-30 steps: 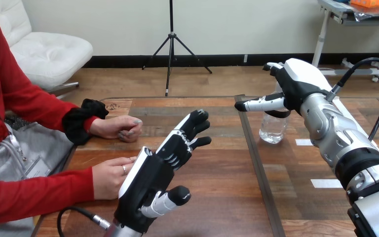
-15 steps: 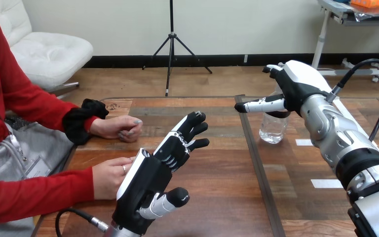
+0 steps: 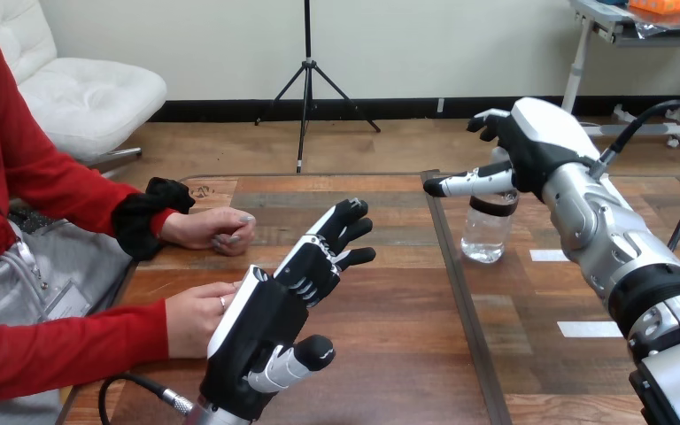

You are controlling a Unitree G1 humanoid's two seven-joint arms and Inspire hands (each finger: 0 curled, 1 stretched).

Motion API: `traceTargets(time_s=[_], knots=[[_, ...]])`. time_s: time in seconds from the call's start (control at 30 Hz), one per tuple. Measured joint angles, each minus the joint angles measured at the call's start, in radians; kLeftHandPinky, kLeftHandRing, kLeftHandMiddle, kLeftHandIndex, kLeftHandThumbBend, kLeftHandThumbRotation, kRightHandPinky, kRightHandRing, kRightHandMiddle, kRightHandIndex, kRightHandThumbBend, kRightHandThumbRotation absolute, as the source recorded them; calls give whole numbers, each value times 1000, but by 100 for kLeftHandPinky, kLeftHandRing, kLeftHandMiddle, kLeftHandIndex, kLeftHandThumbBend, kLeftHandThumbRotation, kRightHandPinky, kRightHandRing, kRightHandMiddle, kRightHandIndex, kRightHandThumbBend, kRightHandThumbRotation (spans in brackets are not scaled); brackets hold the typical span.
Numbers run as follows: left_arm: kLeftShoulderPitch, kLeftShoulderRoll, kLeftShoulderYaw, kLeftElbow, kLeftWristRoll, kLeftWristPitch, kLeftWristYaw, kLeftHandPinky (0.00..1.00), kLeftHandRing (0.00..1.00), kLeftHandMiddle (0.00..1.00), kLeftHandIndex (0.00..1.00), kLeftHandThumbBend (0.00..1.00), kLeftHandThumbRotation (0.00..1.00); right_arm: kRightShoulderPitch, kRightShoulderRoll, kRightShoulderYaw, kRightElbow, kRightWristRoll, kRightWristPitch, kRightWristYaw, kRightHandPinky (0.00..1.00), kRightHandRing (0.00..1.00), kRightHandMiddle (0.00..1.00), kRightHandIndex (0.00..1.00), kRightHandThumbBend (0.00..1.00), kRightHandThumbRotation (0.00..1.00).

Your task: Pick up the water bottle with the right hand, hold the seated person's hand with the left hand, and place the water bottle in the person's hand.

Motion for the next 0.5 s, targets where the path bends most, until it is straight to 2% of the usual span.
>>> traceTargets(time_s=[0.07, 0.23, 0.33, 0.37, 0.5], knots=[[1, 0, 1, -2, -8, 0, -9, 84, 93, 95, 93, 100, 77, -2, -2, -4, 0, 5, -5, 0, 62, 66, 70, 71, 99, 26], [4, 0, 2, -8, -39, 5, -37, 84, 93, 95, 92, 100, 76, -3, -4, -11, 0, 11, -16, -2, 57, 61, 65, 67, 100, 17], [5, 1, 4, -13, -58, 14, -58, 84, 93, 95, 92, 100, 76, -3, -5, -17, 0, 19, -21, -5, 49, 55, 62, 65, 100, 12], [5, 1, 5, -15, -66, 16, -65, 84, 93, 95, 92, 100, 76, -3, -6, -19, 0, 23, -23, -5, 40, 47, 59, 63, 100, 8], [6, 1, 8, -21, -91, 29, -98, 84, 93, 95, 92, 100, 75, -3, -9, -38, 0, 49, -28, -2, 30, 38, 54, 60, 100, 3]])
